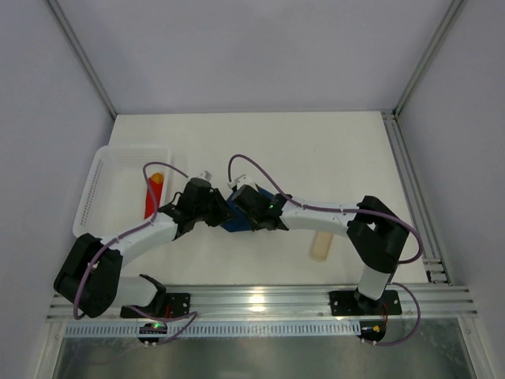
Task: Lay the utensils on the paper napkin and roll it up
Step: Roll the napkin at the center of the board.
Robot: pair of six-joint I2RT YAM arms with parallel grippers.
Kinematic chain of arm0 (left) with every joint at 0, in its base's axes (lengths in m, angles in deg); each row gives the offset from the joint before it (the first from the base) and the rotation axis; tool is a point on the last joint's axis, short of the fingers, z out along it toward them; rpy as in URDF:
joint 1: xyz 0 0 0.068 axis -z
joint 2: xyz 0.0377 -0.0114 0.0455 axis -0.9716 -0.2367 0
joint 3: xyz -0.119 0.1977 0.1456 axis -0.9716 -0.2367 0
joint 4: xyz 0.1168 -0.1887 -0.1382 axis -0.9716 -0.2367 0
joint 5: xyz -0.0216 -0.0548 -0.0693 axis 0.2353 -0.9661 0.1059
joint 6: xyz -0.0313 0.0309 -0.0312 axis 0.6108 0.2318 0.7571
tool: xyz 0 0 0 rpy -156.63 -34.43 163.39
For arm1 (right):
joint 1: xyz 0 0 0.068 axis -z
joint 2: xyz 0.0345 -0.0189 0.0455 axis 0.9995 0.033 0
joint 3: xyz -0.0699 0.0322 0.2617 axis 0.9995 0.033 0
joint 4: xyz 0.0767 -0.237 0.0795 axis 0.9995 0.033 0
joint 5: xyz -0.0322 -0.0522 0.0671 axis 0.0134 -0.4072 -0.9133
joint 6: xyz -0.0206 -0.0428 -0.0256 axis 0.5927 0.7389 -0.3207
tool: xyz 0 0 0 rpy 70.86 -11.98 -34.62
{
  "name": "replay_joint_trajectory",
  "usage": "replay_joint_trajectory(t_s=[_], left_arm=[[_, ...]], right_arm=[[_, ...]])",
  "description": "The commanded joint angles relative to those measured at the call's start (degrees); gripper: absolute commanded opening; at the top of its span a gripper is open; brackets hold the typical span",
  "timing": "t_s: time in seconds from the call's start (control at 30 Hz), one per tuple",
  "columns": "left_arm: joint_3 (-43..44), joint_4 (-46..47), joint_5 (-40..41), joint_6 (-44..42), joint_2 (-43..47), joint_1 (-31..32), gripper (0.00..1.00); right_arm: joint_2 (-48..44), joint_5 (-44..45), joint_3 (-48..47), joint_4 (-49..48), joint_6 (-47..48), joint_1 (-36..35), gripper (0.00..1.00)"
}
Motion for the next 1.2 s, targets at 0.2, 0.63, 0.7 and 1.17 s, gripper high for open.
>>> replay_joint_trajectory(t_s=[0.2, 0.63, 0.7, 1.17], left_arm=[[1.0, -0.6, 2.0, -0.2, 3.4, 1.9, 0.26], [0.2, 1.3, 1.9, 1.3, 1.8, 4.1, 0.26], [0.0, 1.7, 1.9, 1.4, 1.5, 4.1, 0.26], [-1.8, 3.8, 1.4, 3.2, 0.7, 4.1, 0.26]], right_arm=[[1.7, -1.1, -2.3, -2.9, 1.1, 1.3, 0.04], [3.0, -2.7, -3.1, -3.7, 1.4, 1.6, 0.04], [3.0, -3.2, -3.1, -3.8, 1.3, 1.7, 0.04], [4.1, -4.3, -2.5, -3.8, 0.3, 2.2, 0.04]])
